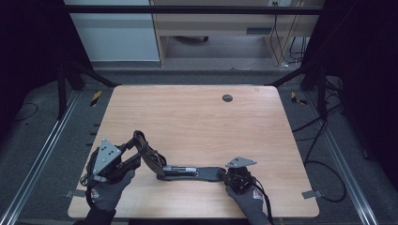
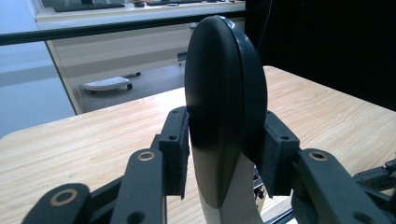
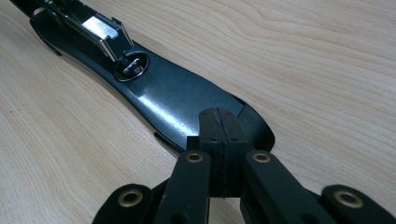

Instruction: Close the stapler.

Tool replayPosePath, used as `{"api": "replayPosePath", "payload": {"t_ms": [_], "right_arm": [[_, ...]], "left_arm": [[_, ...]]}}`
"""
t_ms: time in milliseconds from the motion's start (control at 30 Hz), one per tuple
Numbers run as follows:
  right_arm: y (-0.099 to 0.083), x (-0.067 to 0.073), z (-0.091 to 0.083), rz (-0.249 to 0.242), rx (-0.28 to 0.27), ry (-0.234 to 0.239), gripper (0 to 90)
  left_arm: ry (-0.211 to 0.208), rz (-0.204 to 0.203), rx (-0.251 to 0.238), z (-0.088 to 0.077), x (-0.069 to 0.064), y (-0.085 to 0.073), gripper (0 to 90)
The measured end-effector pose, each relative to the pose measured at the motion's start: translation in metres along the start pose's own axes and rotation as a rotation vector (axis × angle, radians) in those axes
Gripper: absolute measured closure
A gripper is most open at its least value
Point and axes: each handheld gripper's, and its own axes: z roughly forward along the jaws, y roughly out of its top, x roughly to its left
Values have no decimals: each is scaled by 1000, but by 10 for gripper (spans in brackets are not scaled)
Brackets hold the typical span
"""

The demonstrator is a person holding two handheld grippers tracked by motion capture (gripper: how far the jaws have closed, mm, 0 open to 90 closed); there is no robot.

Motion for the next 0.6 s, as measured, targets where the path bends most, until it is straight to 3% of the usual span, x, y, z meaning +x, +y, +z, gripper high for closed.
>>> {"api": "replayPosePath", "payload": {"t_ms": [600], "right_arm": [[0, -1, 0, -15, -4, -3, 900]], "left_arm": [[4, 59, 12, 13, -20, 8, 585]]}}
